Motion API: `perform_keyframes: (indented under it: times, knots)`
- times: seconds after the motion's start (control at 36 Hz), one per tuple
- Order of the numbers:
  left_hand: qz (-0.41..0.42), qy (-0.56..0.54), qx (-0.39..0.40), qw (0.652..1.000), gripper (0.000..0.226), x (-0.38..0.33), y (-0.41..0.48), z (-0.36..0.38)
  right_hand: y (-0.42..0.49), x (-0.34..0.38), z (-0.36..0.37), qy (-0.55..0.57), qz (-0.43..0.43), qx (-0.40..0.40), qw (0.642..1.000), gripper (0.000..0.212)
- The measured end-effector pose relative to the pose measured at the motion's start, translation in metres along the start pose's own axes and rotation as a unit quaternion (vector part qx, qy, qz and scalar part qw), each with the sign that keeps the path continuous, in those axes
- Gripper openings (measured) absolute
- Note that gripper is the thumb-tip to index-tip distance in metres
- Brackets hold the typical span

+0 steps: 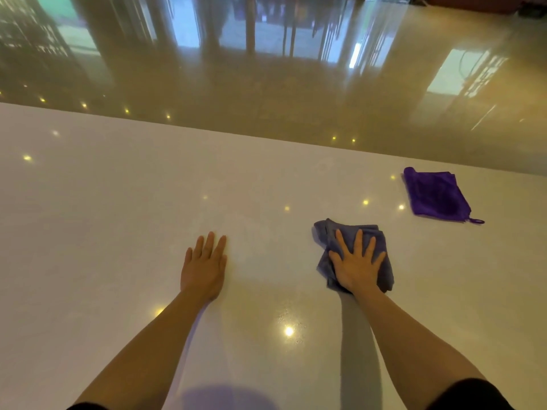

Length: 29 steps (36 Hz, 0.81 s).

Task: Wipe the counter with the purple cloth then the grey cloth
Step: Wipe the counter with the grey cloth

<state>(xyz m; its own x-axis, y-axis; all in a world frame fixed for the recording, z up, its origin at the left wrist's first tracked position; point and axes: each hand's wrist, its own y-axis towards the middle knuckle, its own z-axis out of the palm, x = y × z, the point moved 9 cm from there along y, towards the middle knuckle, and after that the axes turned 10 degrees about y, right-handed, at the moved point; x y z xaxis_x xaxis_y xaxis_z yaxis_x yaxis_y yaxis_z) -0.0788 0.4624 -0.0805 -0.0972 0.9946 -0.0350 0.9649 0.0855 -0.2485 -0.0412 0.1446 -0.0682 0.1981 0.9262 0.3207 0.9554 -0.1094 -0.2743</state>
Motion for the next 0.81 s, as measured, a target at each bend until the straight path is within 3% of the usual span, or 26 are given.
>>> perform_keyframes:
  times: [0.36, 0.81]
  knots:
    - [0.016, -0.028, -0.008, 0.999, 0.05, 0.002, -0.001, 0.001, -0.041, 0.099, 0.055, -0.025, -0.164, 0.078, 0.983, 0.056]
    - [0.012, -0.013, -0.008, 1.0, 0.051, -0.004, -0.007, -0.003, -0.113, 0.144, 0.084, -0.044, -0.308, 0.092, 0.946, 0.052]
